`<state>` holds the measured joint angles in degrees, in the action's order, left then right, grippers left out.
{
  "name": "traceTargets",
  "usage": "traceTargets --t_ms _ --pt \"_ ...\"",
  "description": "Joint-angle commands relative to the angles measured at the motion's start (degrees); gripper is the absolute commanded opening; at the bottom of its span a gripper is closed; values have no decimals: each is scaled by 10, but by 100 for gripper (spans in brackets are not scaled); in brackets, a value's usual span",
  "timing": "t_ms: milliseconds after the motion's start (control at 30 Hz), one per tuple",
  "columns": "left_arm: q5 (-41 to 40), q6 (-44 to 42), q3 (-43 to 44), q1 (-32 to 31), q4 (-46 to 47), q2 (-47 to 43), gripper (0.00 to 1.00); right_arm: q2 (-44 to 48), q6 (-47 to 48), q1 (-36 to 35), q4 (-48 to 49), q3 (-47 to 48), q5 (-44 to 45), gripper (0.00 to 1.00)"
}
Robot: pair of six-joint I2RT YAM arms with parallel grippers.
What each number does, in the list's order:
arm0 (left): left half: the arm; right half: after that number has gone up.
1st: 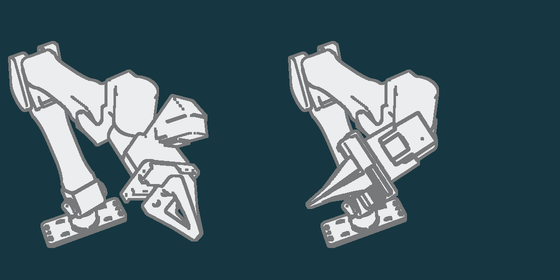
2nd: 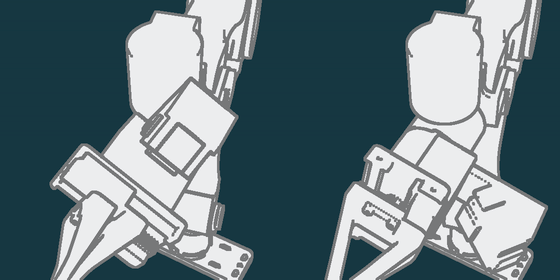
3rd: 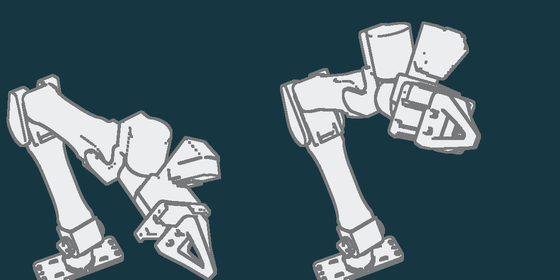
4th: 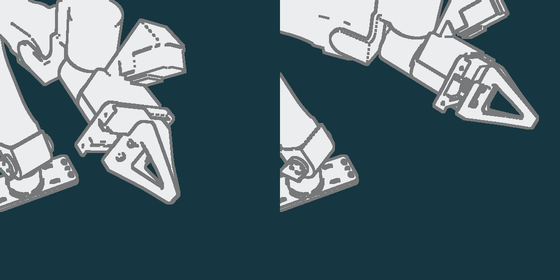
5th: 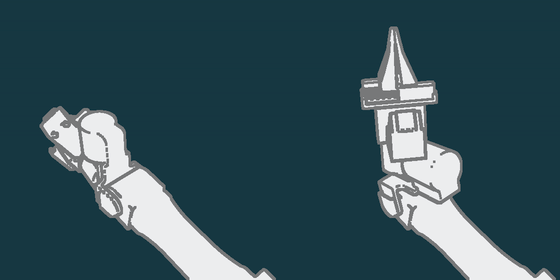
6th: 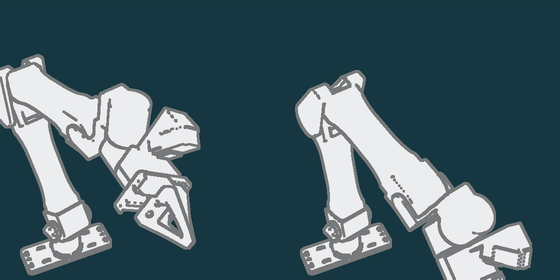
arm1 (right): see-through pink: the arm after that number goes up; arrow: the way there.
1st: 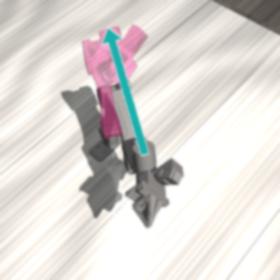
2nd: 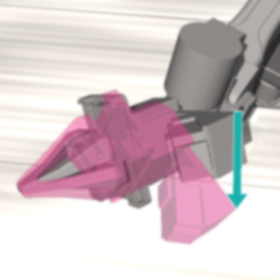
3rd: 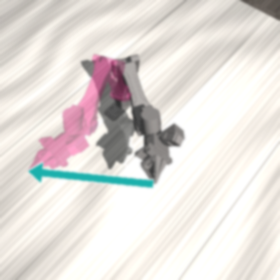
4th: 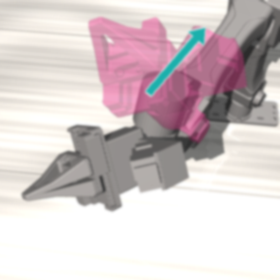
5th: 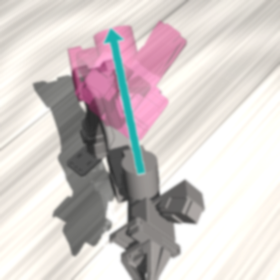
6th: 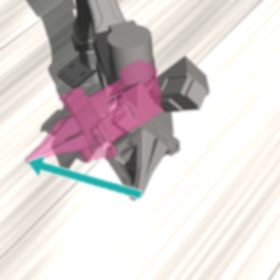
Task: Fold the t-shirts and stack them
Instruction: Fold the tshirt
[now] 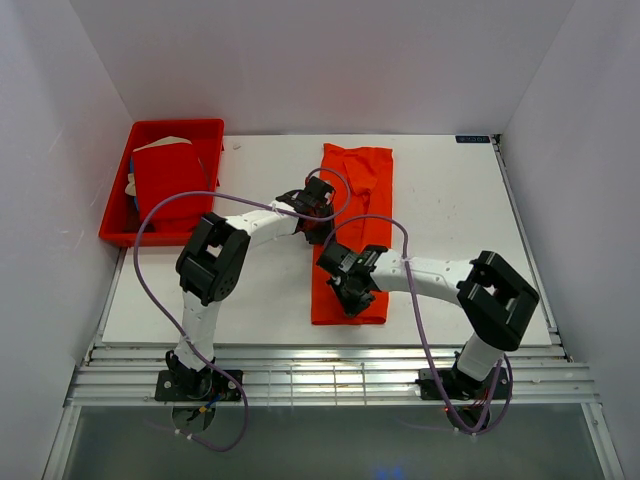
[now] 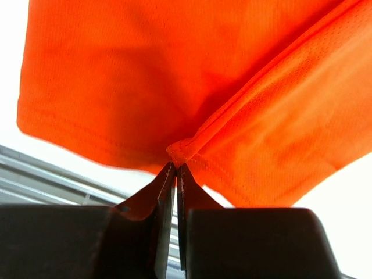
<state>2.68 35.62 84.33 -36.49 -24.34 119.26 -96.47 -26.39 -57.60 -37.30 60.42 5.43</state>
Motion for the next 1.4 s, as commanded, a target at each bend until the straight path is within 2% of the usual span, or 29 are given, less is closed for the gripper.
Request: traceTargets --t_ms 0,233,433,800,1000,1100,1233,1367 --pt "8 -1 -9 1 -5 9 39 37 -1 -9 -44 16 11 9" --pt "15 0 -7 1 -4 17 39 56 -2 -18 -66 4 3 9" --pt "15 -1 -7 1 -5 17 39 40 0 -26 -52 -13 -24 9" --pt "19 -2 0 1 -5 22 39 18 18 -34 -16 -16 -22 9" --pt "4 -11 15 1 0 12 41 62 12 -34 -22 19 11 26" --pt "-17 -18 29 1 -8 -12 50 100 4 -34 -57 46 28 37" --pt "-59 -32 34 1 -24 -64 63 139 -17 -34 -101 62 63 58" --pt "-89 -57 -1 1 -37 -127 67 153 -39 -31 -98 10 79 59"
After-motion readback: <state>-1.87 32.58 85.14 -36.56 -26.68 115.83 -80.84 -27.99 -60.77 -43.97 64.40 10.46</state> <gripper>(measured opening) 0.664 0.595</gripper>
